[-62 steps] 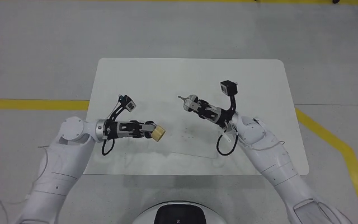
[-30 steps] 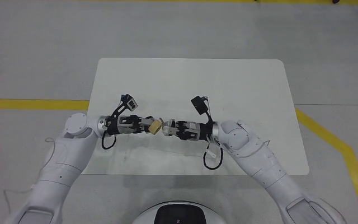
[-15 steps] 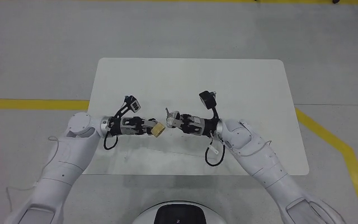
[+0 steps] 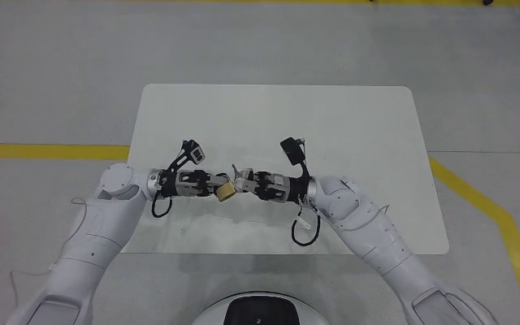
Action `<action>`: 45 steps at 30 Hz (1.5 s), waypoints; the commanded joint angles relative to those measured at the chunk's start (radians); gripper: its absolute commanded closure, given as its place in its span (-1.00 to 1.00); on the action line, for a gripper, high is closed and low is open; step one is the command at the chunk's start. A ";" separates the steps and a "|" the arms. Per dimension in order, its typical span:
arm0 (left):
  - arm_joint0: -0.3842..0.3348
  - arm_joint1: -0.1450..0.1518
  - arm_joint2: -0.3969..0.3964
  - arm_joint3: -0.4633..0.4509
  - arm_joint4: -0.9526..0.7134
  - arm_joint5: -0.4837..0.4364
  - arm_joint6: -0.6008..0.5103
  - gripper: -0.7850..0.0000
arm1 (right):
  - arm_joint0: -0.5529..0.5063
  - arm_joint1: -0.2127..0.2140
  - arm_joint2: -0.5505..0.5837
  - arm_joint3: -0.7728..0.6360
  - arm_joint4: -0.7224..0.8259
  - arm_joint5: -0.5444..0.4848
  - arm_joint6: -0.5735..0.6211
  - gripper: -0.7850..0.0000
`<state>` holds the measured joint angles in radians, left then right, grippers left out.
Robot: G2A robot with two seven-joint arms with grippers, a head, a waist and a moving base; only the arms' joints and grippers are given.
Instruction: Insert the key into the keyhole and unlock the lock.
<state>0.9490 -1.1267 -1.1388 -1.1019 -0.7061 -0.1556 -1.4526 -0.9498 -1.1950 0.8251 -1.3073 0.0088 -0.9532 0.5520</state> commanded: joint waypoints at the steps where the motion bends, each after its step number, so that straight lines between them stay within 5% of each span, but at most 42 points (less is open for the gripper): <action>1: 0.000 0.000 -0.003 0.006 -0.016 0.007 -0.004 1.00 | -0.003 0.001 0.002 -0.003 0.003 -0.006 0.004 1.00; 15: 0.003 0.000 -0.006 0.004 -0.011 0.006 0.027 1.00 | -0.027 0.029 0.129 -0.006 -0.028 -0.057 -0.039 1.00; 17: 0.013 -0.005 0.000 -0.015 -0.080 0.060 0.006 1.00 | -0.027 0.029 0.129 -0.006 -0.028 -0.057 -0.039 1.00; 19: 0.004 -0.016 0.020 0.013 -0.236 0.214 -0.083 1.00 | -0.027 0.029 0.129 -0.006 -0.028 -0.057 -0.039 1.00; 22: -0.055 -0.027 0.073 0.080 -0.228 0.318 -0.083 1.00 | -0.063 0.033 0.133 -0.052 0.002 -0.054 -0.053 1.00; 26: -0.120 -0.048 0.130 0.168 -0.231 0.360 -0.083 1.00 | -0.106 0.048 0.146 -0.093 0.108 0.008 0.006 1.00; 32: -0.192 -0.072 0.195 0.272 -0.286 0.402 -0.083 1.00 | -0.105 0.084 0.198 -0.131 0.378 0.193 0.246 1.00; 38: -0.232 -0.087 0.253 0.322 -0.315 0.383 -0.083 1.00 | -0.140 0.114 0.281 -0.201 0.463 0.353 0.382 1.00; 45: -0.239 -0.085 0.272 0.324 -0.328 0.366 -0.083 1.00 | -0.172 0.124 0.324 -0.234 0.493 0.375 0.396 1.00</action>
<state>0.7098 -1.2111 -0.8666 -0.7778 -1.0346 0.2099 -1.5359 -1.1224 -1.0713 1.1498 -1.5413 0.5026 -0.5786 0.9479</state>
